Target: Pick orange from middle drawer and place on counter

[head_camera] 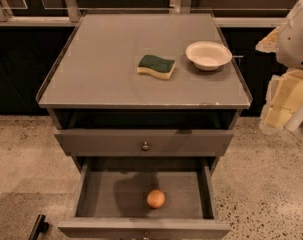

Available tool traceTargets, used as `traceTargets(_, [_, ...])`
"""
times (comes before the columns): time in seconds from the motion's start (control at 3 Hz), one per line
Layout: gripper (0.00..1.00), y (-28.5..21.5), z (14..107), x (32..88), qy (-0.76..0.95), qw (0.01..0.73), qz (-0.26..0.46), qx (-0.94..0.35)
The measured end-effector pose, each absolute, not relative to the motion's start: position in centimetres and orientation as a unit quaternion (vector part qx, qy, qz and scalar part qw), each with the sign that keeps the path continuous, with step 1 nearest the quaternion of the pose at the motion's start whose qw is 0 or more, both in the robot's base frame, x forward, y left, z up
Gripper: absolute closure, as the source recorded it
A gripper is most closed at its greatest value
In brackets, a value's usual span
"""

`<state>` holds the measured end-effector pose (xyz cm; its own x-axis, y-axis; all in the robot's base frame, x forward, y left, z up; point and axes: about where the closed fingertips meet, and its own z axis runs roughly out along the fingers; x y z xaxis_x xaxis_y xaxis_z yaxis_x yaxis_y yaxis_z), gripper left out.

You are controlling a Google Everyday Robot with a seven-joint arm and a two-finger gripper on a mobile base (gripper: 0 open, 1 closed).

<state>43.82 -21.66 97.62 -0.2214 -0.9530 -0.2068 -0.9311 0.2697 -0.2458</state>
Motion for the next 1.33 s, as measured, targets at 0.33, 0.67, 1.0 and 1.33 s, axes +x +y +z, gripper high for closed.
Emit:
traceTargets(0.33, [0.00, -21.7, 97.6, 43.8, 0.781, 0.159, -0.034, -0.603])
traceTargets(0.67, [0.00, -21.8, 95.8, 44.3, 0.791, 0.180, -0.033, -0.584])
traceTargets(1.0, [0.00, -21.2, 88.2, 43.6, 0.822, 0.194, 0.038, -0.534])
traceTargets(1.33, [0.00, -18.8, 76.5, 43.4, 0.850, 0.196, 0.152, -0.464])
